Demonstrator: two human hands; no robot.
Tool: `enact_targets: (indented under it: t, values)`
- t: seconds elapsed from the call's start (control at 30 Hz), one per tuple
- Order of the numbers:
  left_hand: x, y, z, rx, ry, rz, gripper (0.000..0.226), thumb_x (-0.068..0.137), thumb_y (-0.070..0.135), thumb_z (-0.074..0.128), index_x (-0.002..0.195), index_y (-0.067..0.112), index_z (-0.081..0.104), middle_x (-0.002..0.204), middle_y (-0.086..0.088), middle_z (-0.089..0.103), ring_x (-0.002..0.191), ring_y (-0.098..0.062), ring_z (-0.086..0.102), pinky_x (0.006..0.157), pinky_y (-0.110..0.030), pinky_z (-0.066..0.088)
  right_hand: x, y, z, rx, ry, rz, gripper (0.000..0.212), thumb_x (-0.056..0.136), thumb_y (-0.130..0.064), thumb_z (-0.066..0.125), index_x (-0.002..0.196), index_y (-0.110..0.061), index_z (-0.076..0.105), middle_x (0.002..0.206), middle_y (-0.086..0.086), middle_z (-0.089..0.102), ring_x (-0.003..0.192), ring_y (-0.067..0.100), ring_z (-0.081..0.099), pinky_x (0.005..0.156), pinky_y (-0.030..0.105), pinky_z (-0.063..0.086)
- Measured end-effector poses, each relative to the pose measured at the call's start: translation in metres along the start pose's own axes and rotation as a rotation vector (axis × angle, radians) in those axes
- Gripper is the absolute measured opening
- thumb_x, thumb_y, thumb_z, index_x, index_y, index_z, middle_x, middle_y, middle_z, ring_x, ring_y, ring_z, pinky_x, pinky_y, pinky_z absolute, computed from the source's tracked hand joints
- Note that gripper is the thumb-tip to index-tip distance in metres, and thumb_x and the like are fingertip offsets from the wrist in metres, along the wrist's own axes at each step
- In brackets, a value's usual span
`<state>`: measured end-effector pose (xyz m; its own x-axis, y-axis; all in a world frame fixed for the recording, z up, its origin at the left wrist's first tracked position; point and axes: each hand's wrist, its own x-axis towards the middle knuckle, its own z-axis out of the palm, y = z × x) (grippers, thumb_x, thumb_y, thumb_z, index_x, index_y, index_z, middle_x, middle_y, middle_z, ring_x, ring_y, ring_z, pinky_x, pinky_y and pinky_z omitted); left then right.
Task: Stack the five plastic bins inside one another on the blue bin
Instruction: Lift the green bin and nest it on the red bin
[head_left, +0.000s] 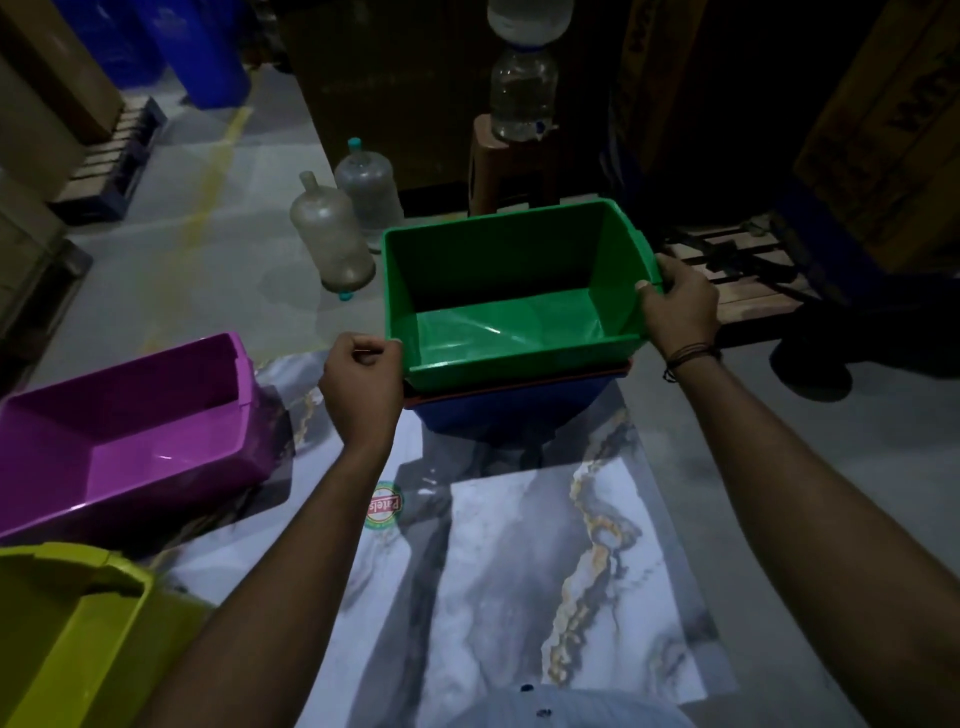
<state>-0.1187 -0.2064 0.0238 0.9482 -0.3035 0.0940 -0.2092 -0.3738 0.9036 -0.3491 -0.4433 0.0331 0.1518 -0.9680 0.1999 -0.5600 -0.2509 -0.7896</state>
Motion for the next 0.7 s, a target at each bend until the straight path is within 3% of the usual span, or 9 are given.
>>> enact_targets:
  t: [0.13,0.3,0.4,0.57,0.7]
  values:
    - [0.001,-0.003,0.004,0.026,0.012,0.025,0.007,0.082,0.022,0.070,0.081,0.016,0.070,0.069,0.008,0.064,0.072,-0.014,0.062,0.066,-0.026,0.044,-0.003,0.003,0.000,-0.095,-0.046,0.055,0.037,0.094,-0.013,0.059,0.131,-0.009,0.064,0.125,0.015,0.068,0.116,0.031,0.062,0.077,0.020,0.039]
    - [0.007,-0.012,0.011,0.090,-0.033,0.047,0.008,0.082,0.021,0.069,0.079,0.014,0.068,0.073,0.003,0.068,0.073,-0.018,0.064,0.067,-0.026,0.045,-0.004,0.024,0.020,-0.160,-0.159,0.087,0.037,0.092,-0.010,0.057,0.128,-0.003,0.063,0.121,0.022,0.067,0.113,0.038,0.063,0.094,0.036,0.050]
    - [0.005,-0.021,0.013,0.152,-0.034,0.045,0.010,0.082,0.023,0.067,0.078,0.014,0.068,0.073,0.003,0.068,0.073,-0.020,0.064,0.066,-0.028,0.043,-0.007,0.038,0.034,-0.228,-0.174,0.071,0.035,0.089,-0.011,0.053,0.122,-0.001,0.062,0.113,0.027,0.064,0.105,0.041,0.062,0.088,0.041,0.052]
    - [0.000,-0.035,0.014,0.219,-0.062,0.046,0.011,0.084,0.024,0.066,0.078,0.014,0.066,0.076,0.003,0.069,0.076,-0.024,0.065,0.066,-0.029,0.042,-0.016,0.044,0.043,-0.348,-0.183,0.054,0.039,0.094,-0.012,0.050,0.132,0.000,0.054,0.121,0.030,0.055,0.107,0.046,0.057,0.088,0.044,0.050]
    - [0.001,-0.040,0.016,0.278,-0.073,0.083,0.012,0.085,0.021,0.063,0.078,0.013,0.066,0.078,-0.003,0.071,0.077,-0.028,0.065,0.065,-0.030,0.040,-0.016,0.048,0.046,-0.445,-0.222,0.039,0.035,0.096,-0.015,0.051,0.128,0.000,0.051,0.120,0.029,0.054,0.104,0.046,0.058,0.083,0.047,0.051]
